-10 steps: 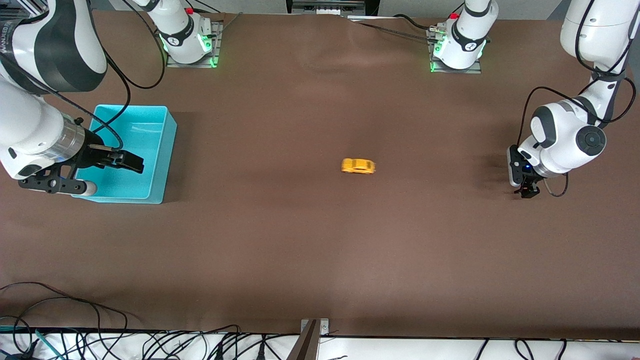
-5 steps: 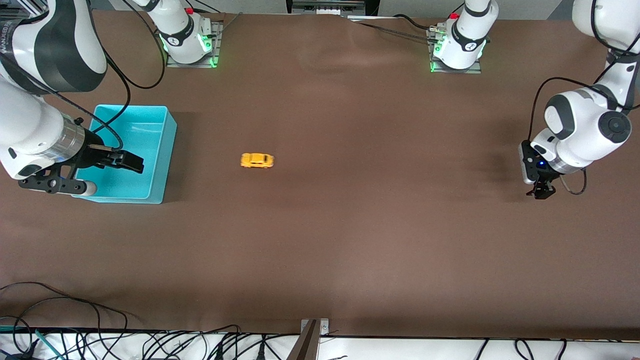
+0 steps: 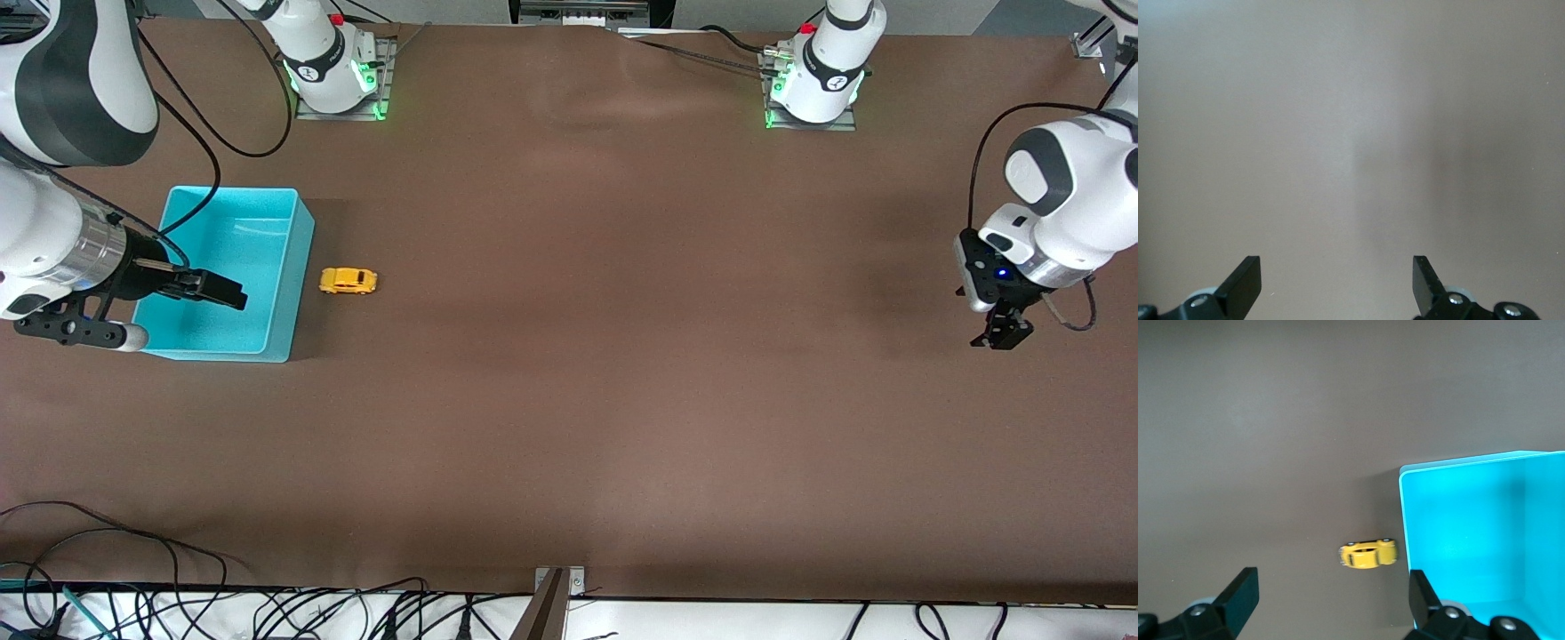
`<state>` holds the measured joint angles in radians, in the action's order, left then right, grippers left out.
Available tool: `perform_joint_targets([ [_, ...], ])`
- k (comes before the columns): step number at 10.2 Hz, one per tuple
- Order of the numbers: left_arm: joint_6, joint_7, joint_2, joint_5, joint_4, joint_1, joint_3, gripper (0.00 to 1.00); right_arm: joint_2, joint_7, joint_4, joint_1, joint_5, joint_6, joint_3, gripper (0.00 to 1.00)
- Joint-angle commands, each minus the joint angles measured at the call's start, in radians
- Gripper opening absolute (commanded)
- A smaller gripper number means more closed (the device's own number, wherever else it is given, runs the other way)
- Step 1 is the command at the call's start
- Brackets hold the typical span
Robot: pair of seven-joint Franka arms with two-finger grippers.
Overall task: Wind up and store yellow beetle car
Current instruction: 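Carry the car across the table and set it beside the cyan bin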
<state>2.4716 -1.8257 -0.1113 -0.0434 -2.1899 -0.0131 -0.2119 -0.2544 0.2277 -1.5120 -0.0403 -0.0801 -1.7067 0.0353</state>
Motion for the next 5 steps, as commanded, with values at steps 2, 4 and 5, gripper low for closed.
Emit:
perform_joint_targets([
  [2,-0.222,0.157,0.07,-0.012,0.129,0.027,-0.004,1.0,0.015,-0.033,-0.017,0.005,-0.02,0.08,0.015,1.0],
  [4,-0.368,0.328,0.081,-0.006,0.211,0.028,-0.003,1.0,0.007,-0.196,-0.017,0.008,-0.012,0.134,0.012,1.0],
  [5,-0.451,0.404,0.082,0.002,0.263,0.038,-0.001,1.0,0.001,-0.224,-0.017,0.011,-0.012,0.153,0.011,1.0],
])
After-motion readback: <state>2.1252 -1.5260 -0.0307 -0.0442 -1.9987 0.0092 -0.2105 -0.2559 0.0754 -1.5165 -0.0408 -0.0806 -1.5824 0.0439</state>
